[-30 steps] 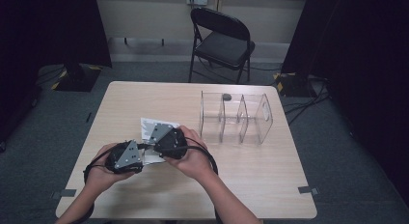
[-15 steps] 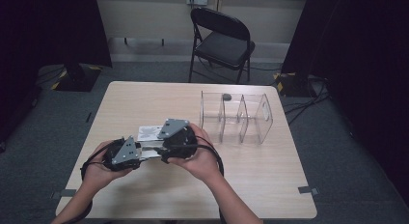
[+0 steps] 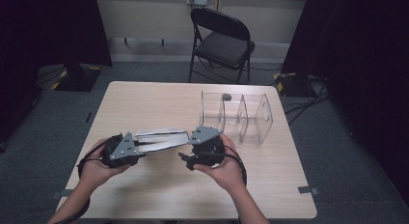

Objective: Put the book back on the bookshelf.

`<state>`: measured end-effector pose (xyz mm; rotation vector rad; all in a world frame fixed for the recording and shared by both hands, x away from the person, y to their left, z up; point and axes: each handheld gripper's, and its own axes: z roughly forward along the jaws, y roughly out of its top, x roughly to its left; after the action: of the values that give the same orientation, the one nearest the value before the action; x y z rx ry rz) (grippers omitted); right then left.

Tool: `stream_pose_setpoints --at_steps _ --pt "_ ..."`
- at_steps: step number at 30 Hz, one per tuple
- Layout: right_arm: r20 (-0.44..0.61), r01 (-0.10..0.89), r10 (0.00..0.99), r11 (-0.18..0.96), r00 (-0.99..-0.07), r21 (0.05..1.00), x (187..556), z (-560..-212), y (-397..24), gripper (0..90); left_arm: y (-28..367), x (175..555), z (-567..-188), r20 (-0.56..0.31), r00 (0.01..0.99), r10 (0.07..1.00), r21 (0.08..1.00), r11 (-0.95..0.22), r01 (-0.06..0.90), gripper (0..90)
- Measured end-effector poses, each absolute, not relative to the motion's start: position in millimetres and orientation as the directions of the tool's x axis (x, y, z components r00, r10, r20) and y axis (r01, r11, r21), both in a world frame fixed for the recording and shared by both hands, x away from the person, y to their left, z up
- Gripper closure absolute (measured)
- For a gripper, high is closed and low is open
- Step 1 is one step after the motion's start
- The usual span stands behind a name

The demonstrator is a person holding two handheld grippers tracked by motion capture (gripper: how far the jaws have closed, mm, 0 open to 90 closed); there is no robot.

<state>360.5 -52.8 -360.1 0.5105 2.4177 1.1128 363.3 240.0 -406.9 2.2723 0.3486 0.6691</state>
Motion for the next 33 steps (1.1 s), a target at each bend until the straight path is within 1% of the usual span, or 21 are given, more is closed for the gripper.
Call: stream_pose_setpoints --at_steps 4,7,10,11,12,17,22,24,29,30,33 --pt "-0.191 0.210 0.504 0.633 -0.842 0.745 364.5 -387.1 -59.6 20.5 241.8 365.2 -404.8 0.361 0.830 0.425 0.715 -0.697 0.046 64.5" --pt "-0.159 0.259 0.517 0.644 -0.841 0.720 367.1 -411.3 -65.3 20.1 243.7 365.3 -403.2 0.342 0.835 0.431 0.724 -0.687 0.059 64.7" --pt "-0.116 0.308 0.539 0.630 -0.835 0.713 368.1 -432.2 -70.6 19.9 244.7 364.8 -401.3 0.329 0.837 0.437 0.727 -0.683 0.071 65.1" --pt "-0.116 0.308 0.539 0.630 -0.835 0.713 368.1 -432.2 -70.6 19.9 244.7 364.8 -401.3 0.329 0.837 0.437 0.727 -0.683 0.071 65.1" --pt "-0.093 0.327 0.543 0.624 -0.834 0.709 367.2 -445.3 -73.4 19.9 245.1 364.6 -400.0 0.326 0.841 0.431 0.723 -0.687 0.072 65.2" --pt "-0.072 0.348 0.541 0.632 -0.838 0.693 364.1 -463.0 -74.9 19.6 247.8 360.9 -396.8 0.306 0.848 0.432 0.728 -0.681 0.085 65.5" --pt "-0.050 0.384 0.560 0.628 -0.827 0.677 362.5 -478.2 -75.9 19.0 249.6 357.7 -392.9 0.278 0.859 0.431 0.728 -0.678 0.104 65.9" --pt "-0.065 0.377 0.556 0.640 -0.829 0.669 363.6 -481.5 -76.1 18.8 251.0 357.1 -390.7 0.268 0.860 0.434 0.726 -0.678 0.116 66.2" --pt "-0.065 0.389 0.562 0.647 -0.824 0.656 364.3 -489.7 -76.1 17.6 254.0 357.4 -387.3 0.251 0.860 0.444 0.729 -0.671 0.133 67.5" --pt "-0.047 0.396 0.564 0.634 -0.825 0.665 364.7 -491.0 -76.6 17.6 254.7 357.7 -385.8 0.251 0.860 0.444 0.725 -0.675 0.137 67.6" --pt "-0.043 0.402 0.567 0.633 -0.823 0.662 364.8 -491.0 -77.2 17.0 255.3 357.9 -383.9 0.247 0.862 0.442 0.718 -0.681 0.144 68.1"
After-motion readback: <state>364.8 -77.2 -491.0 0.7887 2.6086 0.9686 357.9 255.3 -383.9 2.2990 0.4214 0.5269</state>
